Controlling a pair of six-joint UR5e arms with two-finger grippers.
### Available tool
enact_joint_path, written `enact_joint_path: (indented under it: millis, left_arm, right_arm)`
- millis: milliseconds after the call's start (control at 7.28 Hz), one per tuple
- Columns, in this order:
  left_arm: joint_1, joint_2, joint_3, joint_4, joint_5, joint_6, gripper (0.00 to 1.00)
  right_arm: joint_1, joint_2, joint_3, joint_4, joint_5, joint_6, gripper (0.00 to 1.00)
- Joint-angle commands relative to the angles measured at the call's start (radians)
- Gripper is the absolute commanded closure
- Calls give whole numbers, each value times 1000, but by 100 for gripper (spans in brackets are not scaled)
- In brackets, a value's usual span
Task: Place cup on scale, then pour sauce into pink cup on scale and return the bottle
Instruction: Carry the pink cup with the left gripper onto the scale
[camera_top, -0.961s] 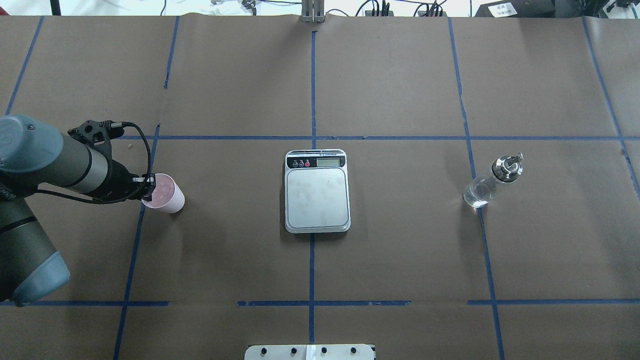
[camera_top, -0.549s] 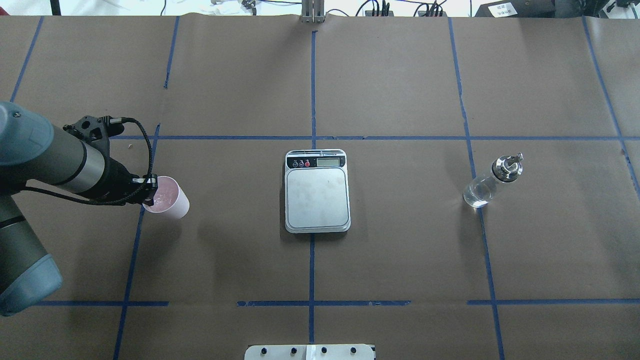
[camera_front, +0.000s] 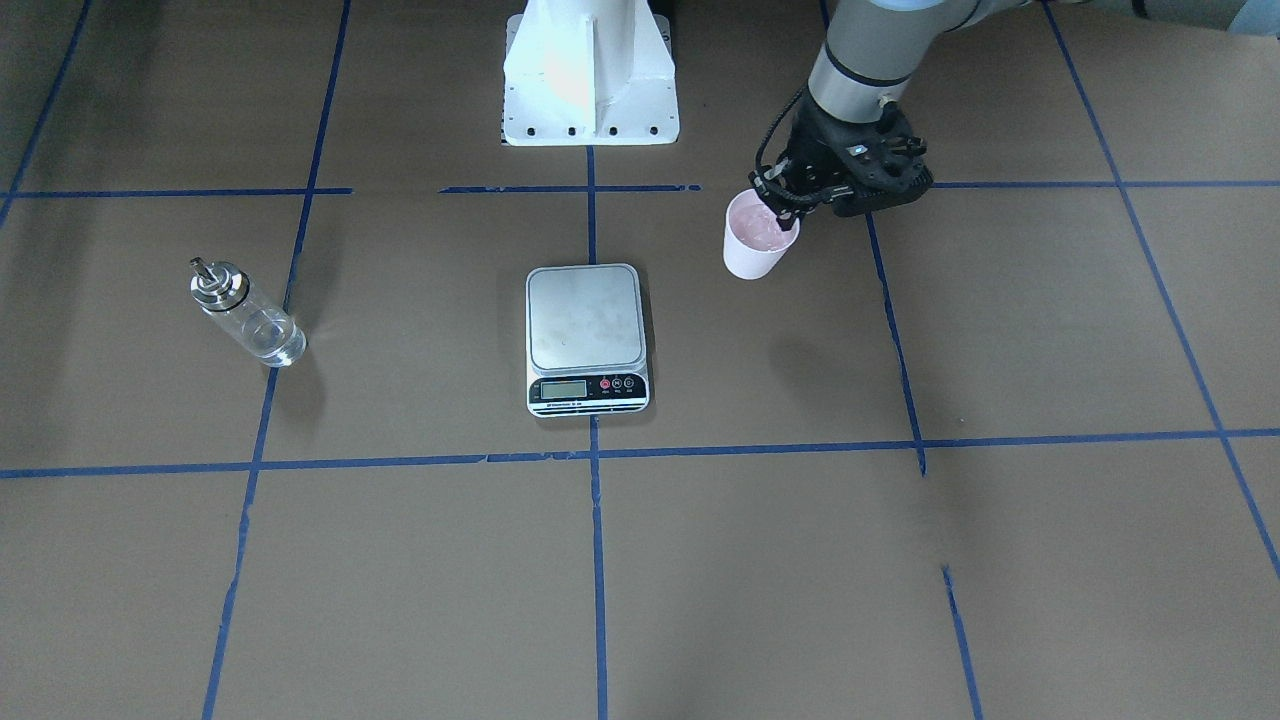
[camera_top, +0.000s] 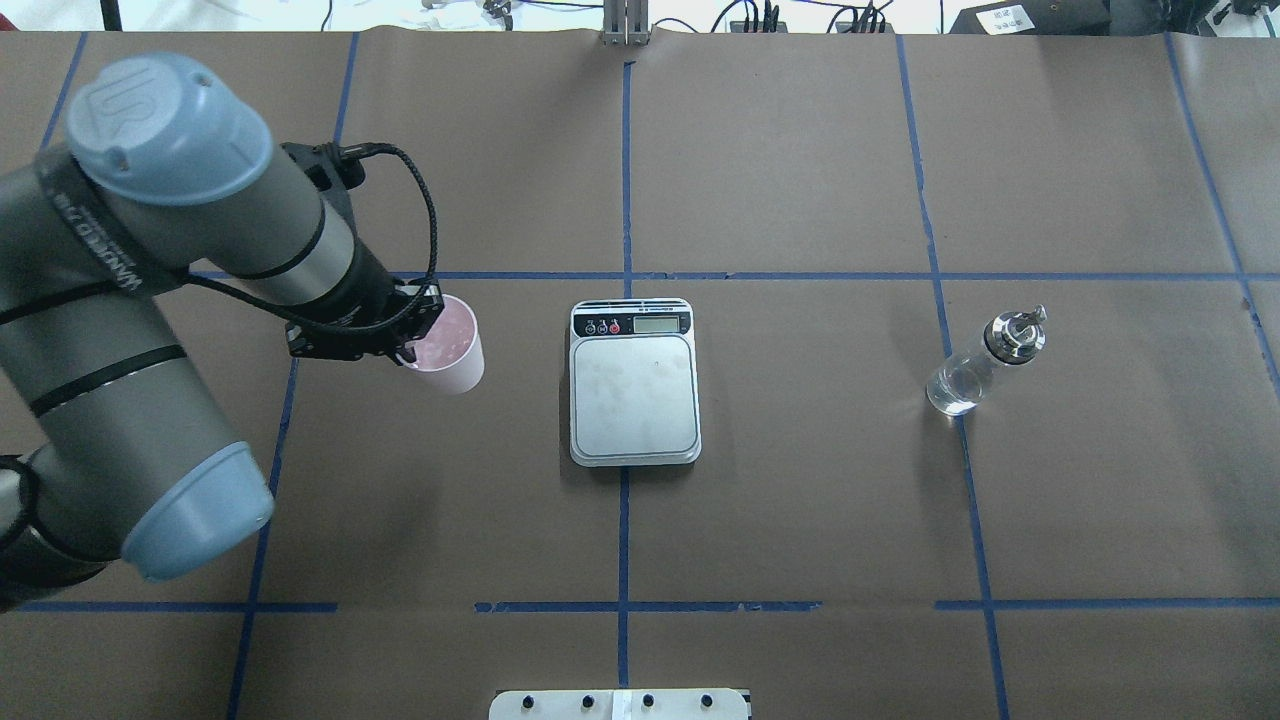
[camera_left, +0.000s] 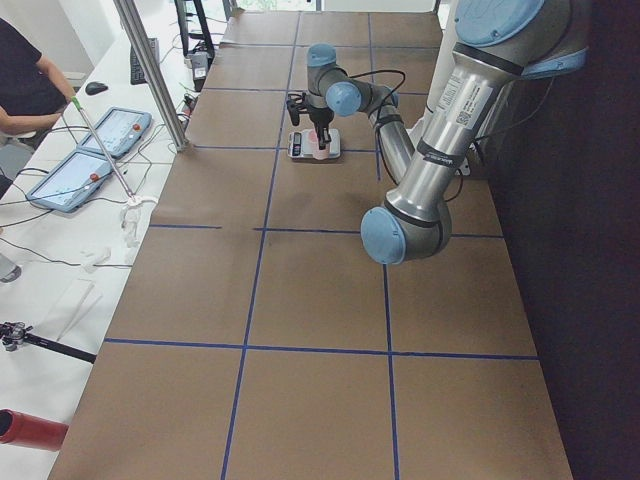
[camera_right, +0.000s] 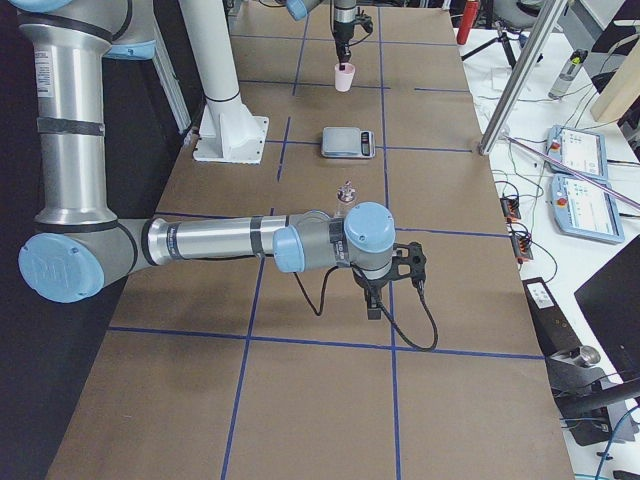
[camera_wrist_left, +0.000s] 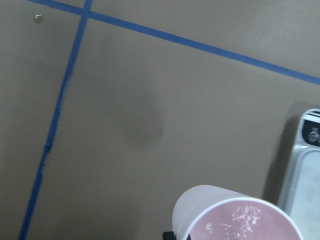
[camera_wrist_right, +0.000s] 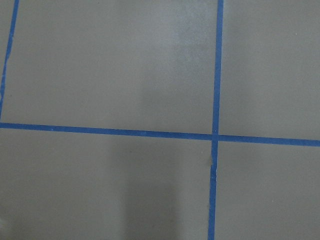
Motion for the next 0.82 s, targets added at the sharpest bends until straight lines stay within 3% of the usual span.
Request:
enact_joint_path:
  millis: [0, 275, 687]
  left_arm:
    - [65, -123, 145, -85, 47, -168, 100]
    - [109, -201, 298, -198, 87, -262, 100]
    - [163, -264, 392, -229, 104, -311, 100]
  right_arm:
    - [2, -2, 1, -1, 20, 0, 0]
    - [2, -2, 7, -2, 20, 2, 0]
    - [2, -4, 7, -4, 18, 2, 0]
